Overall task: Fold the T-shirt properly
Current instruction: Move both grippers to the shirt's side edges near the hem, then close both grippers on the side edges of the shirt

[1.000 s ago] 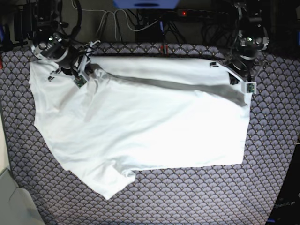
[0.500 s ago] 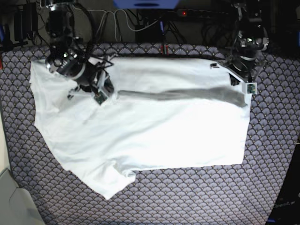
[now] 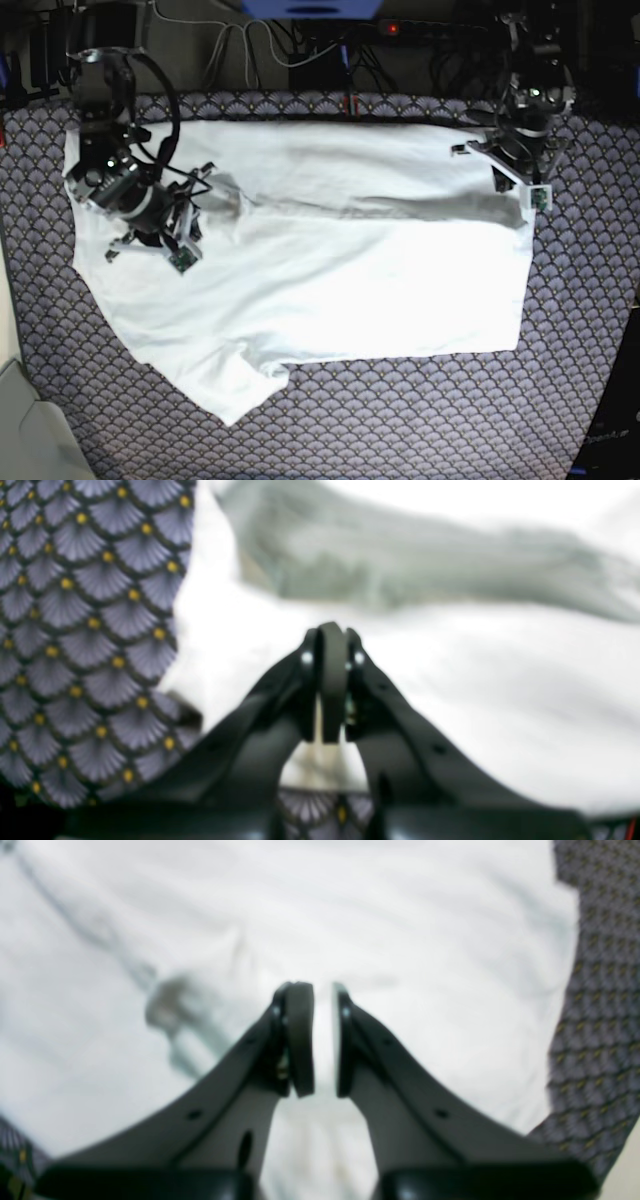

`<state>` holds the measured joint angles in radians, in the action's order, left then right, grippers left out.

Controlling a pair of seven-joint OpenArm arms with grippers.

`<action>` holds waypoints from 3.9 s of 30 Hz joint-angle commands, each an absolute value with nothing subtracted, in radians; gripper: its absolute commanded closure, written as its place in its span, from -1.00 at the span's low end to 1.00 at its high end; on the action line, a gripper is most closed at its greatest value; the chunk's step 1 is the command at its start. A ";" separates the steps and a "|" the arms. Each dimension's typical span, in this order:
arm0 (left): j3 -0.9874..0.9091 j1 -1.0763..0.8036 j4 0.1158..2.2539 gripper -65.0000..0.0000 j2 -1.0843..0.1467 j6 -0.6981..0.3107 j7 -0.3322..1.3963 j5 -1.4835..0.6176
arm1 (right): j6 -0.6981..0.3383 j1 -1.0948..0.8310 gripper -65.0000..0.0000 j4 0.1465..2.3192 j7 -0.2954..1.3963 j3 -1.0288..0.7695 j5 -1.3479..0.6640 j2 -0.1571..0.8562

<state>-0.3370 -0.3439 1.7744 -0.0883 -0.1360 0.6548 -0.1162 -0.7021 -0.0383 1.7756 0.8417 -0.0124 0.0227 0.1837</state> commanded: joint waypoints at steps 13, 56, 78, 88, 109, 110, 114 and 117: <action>-0.334 -0.188 1.664 0.40 -0.094 -0.139 0.634 -0.127 | -0.698 -0.042 0.83 1.794 0.802 -0.018 0.008 0.268; -0.165 0.636 0.685 -0.30 -0.226 -0.130 0.217 -0.117 | -0.698 0.728 -0.37 0.593 0.206 -0.016 0.196 0.332; -0.166 0.576 0.555 -0.30 -0.231 -0.130 0.087 -0.120 | -0.527 0.700 -0.38 0.406 -0.013 -0.107 0.191 0.412; -0.168 0.568 0.545 -0.30 -0.231 -0.130 0.087 -0.120 | -0.530 0.697 -0.38 0.380 -0.042 -0.108 0.193 0.409; -0.166 0.556 0.460 -0.30 -0.249 -0.128 0.091 -0.119 | -0.530 0.691 -0.38 0.377 -0.033 -0.114 0.189 0.381; -0.166 0.556 0.460 -0.30 -0.251 -0.128 0.091 -0.119 | -0.530 0.691 -0.38 0.374 -0.031 -0.114 0.189 0.381; -0.166 0.556 0.460 -0.30 -0.259 -0.128 0.093 -0.119 | -0.530 0.714 -0.37 0.294 -0.035 -0.114 0.189 0.380; -0.166 0.556 0.460 -0.30 -0.259 -0.128 0.093 -0.119 | -0.530 0.713 -0.37 0.292 -0.035 -0.114 0.189 0.380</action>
<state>-0.1665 0.5404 0.4568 -0.2485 -0.1352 0.0700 -0.1162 -0.5262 0.6865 0.2821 -0.0273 -0.1123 0.1875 0.3679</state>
